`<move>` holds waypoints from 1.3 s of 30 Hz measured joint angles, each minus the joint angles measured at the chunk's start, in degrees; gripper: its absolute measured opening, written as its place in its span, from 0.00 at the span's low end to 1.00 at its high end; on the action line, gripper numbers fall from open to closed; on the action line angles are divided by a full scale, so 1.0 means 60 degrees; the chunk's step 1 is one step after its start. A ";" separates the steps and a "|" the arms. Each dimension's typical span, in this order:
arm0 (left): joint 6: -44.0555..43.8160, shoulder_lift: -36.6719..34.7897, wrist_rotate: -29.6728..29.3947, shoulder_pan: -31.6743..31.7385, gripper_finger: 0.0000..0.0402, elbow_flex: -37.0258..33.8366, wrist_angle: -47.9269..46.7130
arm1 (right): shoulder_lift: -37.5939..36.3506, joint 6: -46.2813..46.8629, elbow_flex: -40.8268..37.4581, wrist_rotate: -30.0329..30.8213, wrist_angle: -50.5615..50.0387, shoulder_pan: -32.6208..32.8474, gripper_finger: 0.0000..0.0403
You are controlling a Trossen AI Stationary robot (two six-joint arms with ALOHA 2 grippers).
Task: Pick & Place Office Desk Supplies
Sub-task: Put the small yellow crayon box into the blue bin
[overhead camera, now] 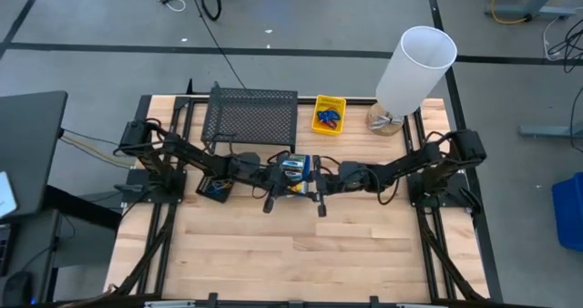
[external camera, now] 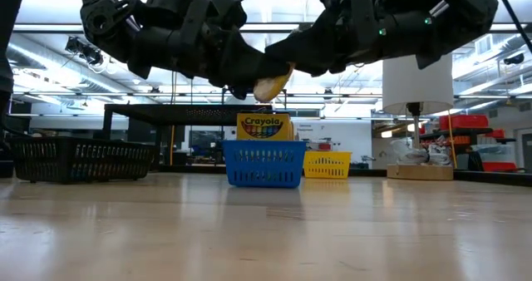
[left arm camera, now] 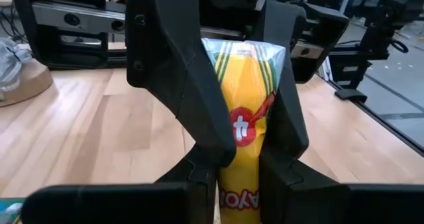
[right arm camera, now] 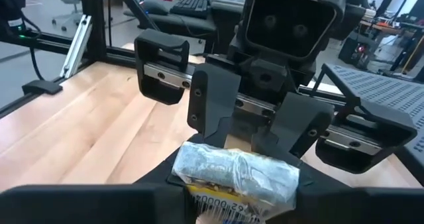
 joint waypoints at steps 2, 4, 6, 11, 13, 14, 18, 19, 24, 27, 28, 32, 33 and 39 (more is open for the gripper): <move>0.0000 0.0000 -0.0021 0.0000 0.17 0.0000 0.0030 | -0.0102 -0.0013 0.0000 -0.0010 -0.0063 0.0003 0.28; 0.0030 -0.0004 -0.0031 -0.0004 0.17 0.0007 0.0080 | -0.0132 -0.0102 0.0000 0.0006 -0.0037 0.0045 0.28; 0.0106 -0.0004 -0.0036 -0.0018 0.17 0.0017 0.0102 | -0.0214 -0.0158 0.0000 0.0025 -0.0097 0.0080 0.28; 0.0128 -0.0070 -0.0038 -0.0017 0.17 0.0085 -0.0158 | -0.0326 -0.0340 -0.0029 0.0052 -0.0035 0.0150 0.28; 0.0095 -0.0215 -0.0034 -0.0011 0.24 0.0134 -0.0561 | -0.0323 -0.0481 -0.0036 0.0012 0.0085 0.0191 0.28; 0.0010 -0.0279 -0.0031 -0.0011 0.30 0.0153 -0.0786 | -0.0323 -0.0554 -0.0036 -0.0012 0.0115 0.0229 0.26; -0.0152 -0.0605 -0.0058 -0.0017 0.54 0.0124 -0.1860 | -0.0334 -0.0716 -0.0018 0.0018 0.0335 0.0351 0.26; -0.0172 -0.0693 -0.0062 -0.0026 0.59 0.0122 -0.2072 | -0.0334 -0.0724 -0.0018 0.0012 0.0385 0.0357 0.26; -0.0222 -0.0904 0.0227 -0.0144 0.80 0.0096 -0.2814 | -0.0337 -0.0728 -0.0015 -0.0026 0.0548 0.0361 0.26; -0.0223 -0.1165 0.0339 -0.0210 0.86 0.0091 -0.3622 | -0.0337 -0.0723 -0.0018 -0.0022 0.0527 0.0361 0.26; -0.0254 -0.1268 0.0346 -0.0225 0.87 0.0091 -0.3853 | -0.0341 -0.0709 -0.0018 -0.0022 0.0498 0.0361 0.26; -0.0322 -0.1782 0.0169 -0.0288 0.88 0.0087 -0.4631 | -0.0348 -0.0692 -0.0018 -0.0015 0.0402 0.0359 0.26; -0.0282 -0.1929 0.0155 -0.0287 0.88 0.0087 -0.4649 | -0.0348 -0.0696 -0.0021 -0.0015 0.0388 0.0357 0.26; 0.0346 -0.2747 -0.0335 -0.0288 0.85 0.0080 -0.4988 | -0.0352 -0.0692 -0.0025 0.0130 0.0041 0.0331 0.25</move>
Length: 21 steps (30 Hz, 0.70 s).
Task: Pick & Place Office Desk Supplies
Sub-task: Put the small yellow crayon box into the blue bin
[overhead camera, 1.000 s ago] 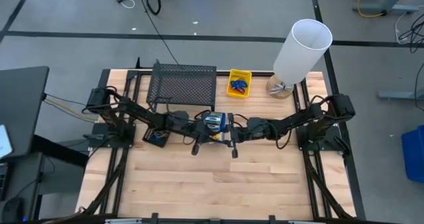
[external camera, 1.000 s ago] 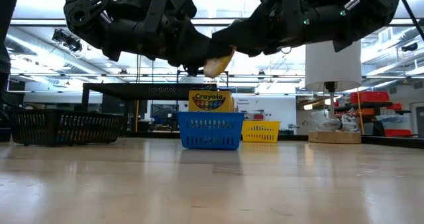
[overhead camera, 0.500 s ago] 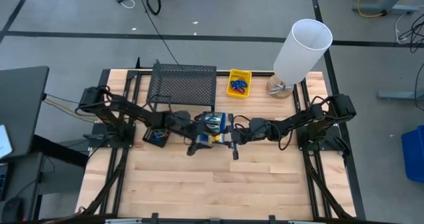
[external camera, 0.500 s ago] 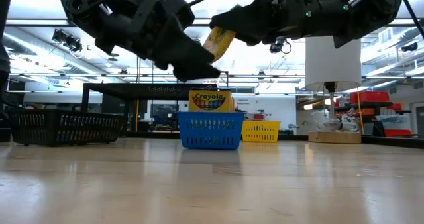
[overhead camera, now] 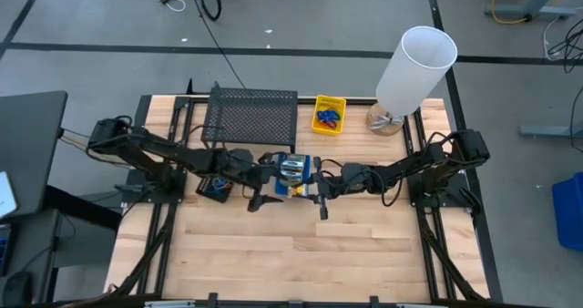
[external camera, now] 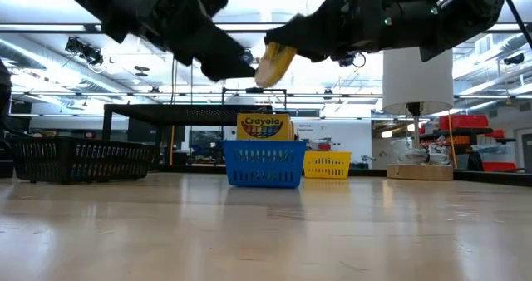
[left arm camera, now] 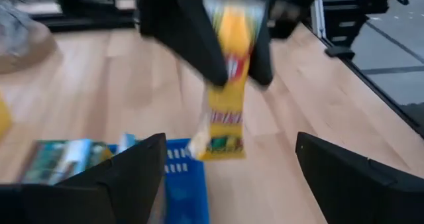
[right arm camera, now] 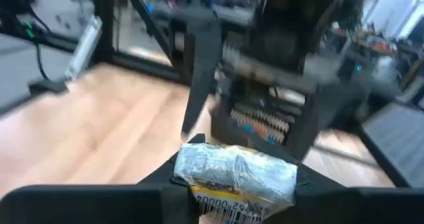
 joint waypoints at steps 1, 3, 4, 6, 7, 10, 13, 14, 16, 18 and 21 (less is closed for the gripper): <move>0.0081 -0.0123 -0.0063 0.0000 0.84 0.0000 -0.0069 | 0.0000 -0.0003 -0.0002 0.0160 -0.0181 0.0000 0.25; 0.0250 -0.0350 -0.0285 0.0032 0.84 0.0000 -0.0167 | 0.0000 0.0000 -0.0004 0.0349 -0.0496 -0.0009 0.25; 0.0308 -0.0459 -0.0436 0.0036 0.84 0.0000 -0.0228 | 0.0000 0.0015 -0.0005 0.0390 -0.0584 -0.0011 0.25; 0.0412 -0.0669 -0.0800 0.0036 0.83 0.0000 -0.0281 | 0.0000 0.0049 -0.0011 0.0396 -0.0643 -0.0019 0.25; 0.0450 -0.0770 -0.0983 0.0034 0.83 -0.0006 -0.0295 | 0.0000 0.0044 -0.0011 0.0395 -0.0696 -0.0040 0.25; 0.0490 -0.1038 -0.1394 0.0036 0.83 -0.0007 -0.0301 | 0.0139 0.0047 -0.0011 0.0490 -0.0939 -0.0156 0.25; 0.0558 -0.1253 -0.1562 0.0021 0.83 -0.0007 -0.0288 | 0.0535 0.0060 -0.0015 0.0600 -0.1019 -0.0311 0.25; 0.0559 -0.1328 -0.1576 0.0018 0.83 -0.0007 -0.0365 | 0.0679 0.0069 -0.0018 0.0610 -0.1050 -0.0358 0.25; 0.0561 -0.1439 -0.1603 0.0018 0.83 -0.0007 -0.0442 | 0.0909 0.0069 -0.0018 0.0826 -0.1060 -0.0418 0.25; 0.0558 -0.1544 -0.1714 0.0018 0.83 -0.0007 -0.0581 | 0.1061 0.0047 -0.0018 0.1205 -0.1017 -0.0437 0.25; 0.0557 -0.1543 -0.1746 0.0018 0.83 -0.0007 -0.0643 | 0.1218 0.0069 -0.0015 0.1335 -0.1121 -0.0483 0.25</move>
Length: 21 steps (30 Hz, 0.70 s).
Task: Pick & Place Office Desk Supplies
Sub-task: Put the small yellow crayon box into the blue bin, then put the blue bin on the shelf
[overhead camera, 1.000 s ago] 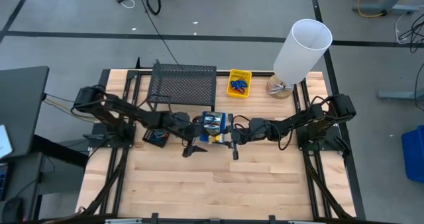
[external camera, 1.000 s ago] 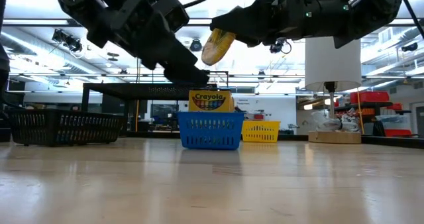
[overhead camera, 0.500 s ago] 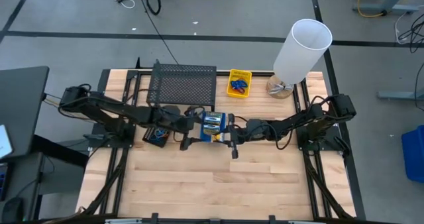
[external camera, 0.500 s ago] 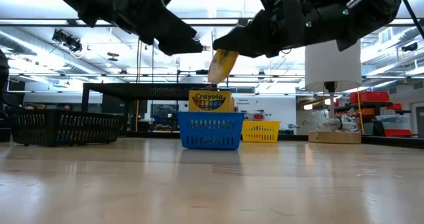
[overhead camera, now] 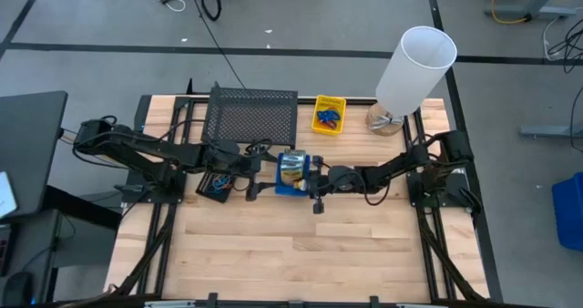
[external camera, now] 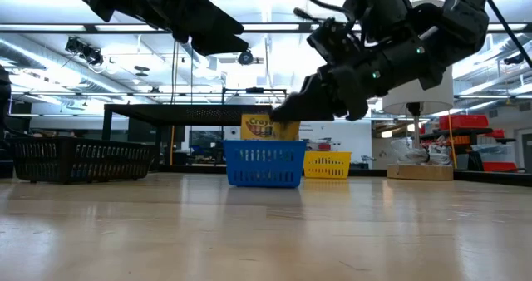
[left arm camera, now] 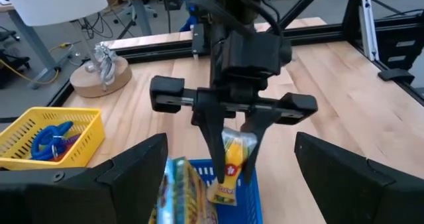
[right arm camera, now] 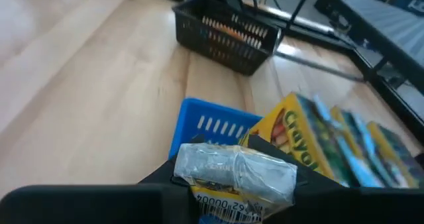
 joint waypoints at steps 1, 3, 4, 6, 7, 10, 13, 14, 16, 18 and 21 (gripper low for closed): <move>0.0001 0.0002 0.0000 0.0000 0.83 0.0000 -0.0001 | 0.0001 0.0004 0.0000 0.0038 -0.0085 -0.0001 0.25; 0.0014 0.0002 0.0002 0.0000 0.83 0.0000 0.0008 | -0.0001 0.0061 0.0011 0.0036 -0.0331 0.0002 0.25; 0.0021 0.0002 0.0000 0.0000 0.83 0.0000 0.0006 | -0.0001 0.0154 0.0011 0.0027 -0.0487 0.0006 0.25; 0.0030 0.0002 0.0000 0.0000 0.83 0.0000 0.0011 | -0.0001 0.0329 0.0011 -0.0065 -0.0738 -0.0022 0.25; 0.0030 -0.0006 0.0000 0.0000 0.83 0.0000 0.0013 | -0.0001 0.0409 0.0011 -0.0094 -0.0821 -0.0039 0.25; 0.0030 -0.0058 0.0002 0.0000 0.83 0.0000 0.0040 | -0.0001 0.0476 0.0011 -0.0119 -0.0999 -0.0083 0.25; 0.0030 -0.0060 0.0003 0.0000 0.83 0.0000 0.0024 | -0.0001 0.0246 0.0011 -0.0104 -0.0759 -0.0071 0.26; 0.0030 -0.0060 0.0000 0.0000 0.83 0.0000 0.0025 | -0.0001 0.0202 0.0011 -0.0097 -0.0592 -0.0071 0.30; 0.0023 -0.0074 0.0003 0.0000 0.83 0.0000 0.0017 | -0.0001 0.0186 0.0011 -0.0062 -0.0331 -0.0074 0.43; 0.0030 -0.0078 0.0001 -0.0010 0.83 0.0000 0.0014 | -0.0001 0.0231 0.0016 -0.0063 -0.0143 -0.0074 0.55; 0.0077 -0.0318 -0.0015 -0.0119 0.83 -0.0006 -0.0217 | -0.0001 0.0433 0.0195 -0.0069 -0.0350 -0.0074 0.67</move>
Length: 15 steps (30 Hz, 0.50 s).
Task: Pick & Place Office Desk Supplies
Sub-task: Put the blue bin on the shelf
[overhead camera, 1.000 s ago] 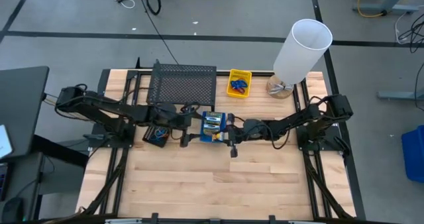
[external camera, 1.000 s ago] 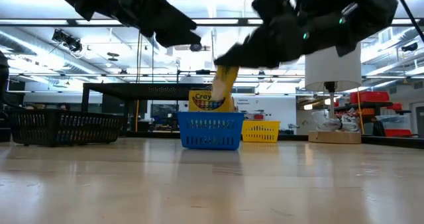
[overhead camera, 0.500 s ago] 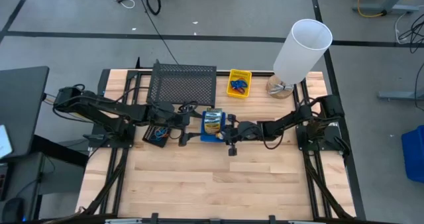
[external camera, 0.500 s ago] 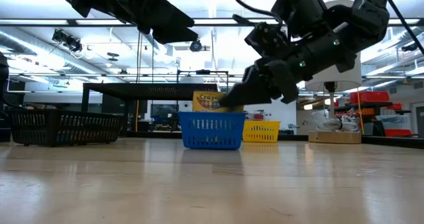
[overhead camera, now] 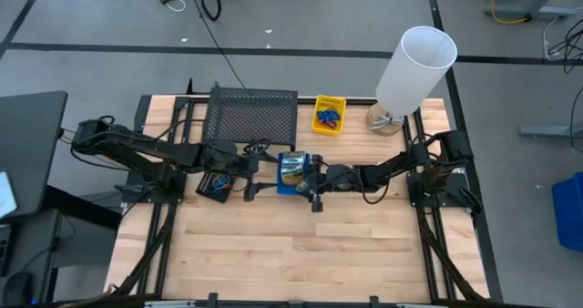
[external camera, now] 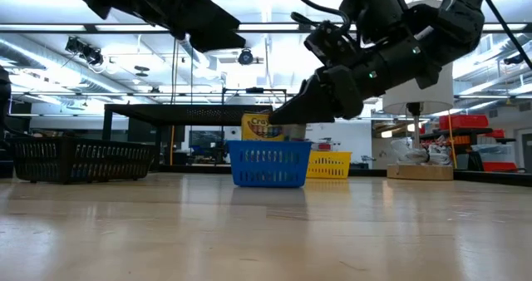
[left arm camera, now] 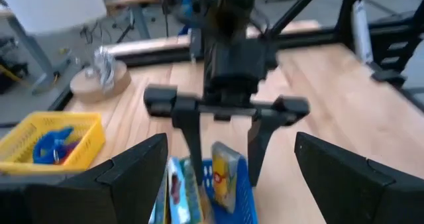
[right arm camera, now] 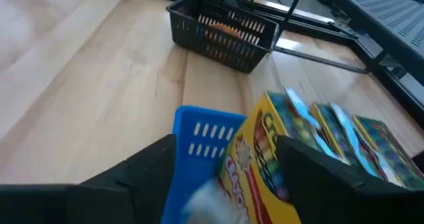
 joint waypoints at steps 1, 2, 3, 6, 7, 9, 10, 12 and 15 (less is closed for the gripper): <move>0.0024 -0.0100 0.0000 -0.0041 0.83 0.0003 0.0000 | 0.0000 0.0052 0.0108 -0.0001 -0.0155 0.0000 0.68; 0.0021 -0.0201 -0.0035 -0.0084 0.83 0.0010 -0.0052 | -0.0004 0.0063 0.0207 0.0000 -0.0343 0.0004 0.69; -0.0018 -0.0347 -0.0157 -0.0134 0.83 0.0008 -0.0292 | -0.0004 0.0074 0.0283 -0.0001 -0.0531 0.0036 0.69; -0.0086 -0.0827 -0.0775 -0.0373 0.83 0.0002 -0.0960 | -0.0004 -0.0010 0.0416 0.0005 -0.0686 0.0174 0.66; -0.0105 -0.1013 -0.1035 -0.0465 0.83 0.0002 -0.1218 | -0.0004 -0.0067 0.0470 0.0001 -0.0655 0.0241 0.65; -0.0187 -0.1328 -0.1551 -0.0677 0.83 0.0002 -0.1788 | -0.0004 -0.0251 0.0578 -0.0004 -0.0611 0.0401 0.63; -0.0247 -0.1458 -0.1815 -0.0774 0.83 0.0002 -0.1996 | -0.0004 -0.0333 0.0632 -0.0007 -0.0623 0.0472 0.62; -0.0417 -0.1791 -0.2523 -0.0981 0.83 0.0002 -0.2749 | -0.0004 -0.0496 0.0795 -0.0009 -0.0786 0.0626 0.60; -0.0793 -0.2301 -0.3358 -0.1288 0.83 0.0001 -0.3555 | -0.0004 -0.0613 0.1314 -0.0015 -0.1984 0.0836 0.59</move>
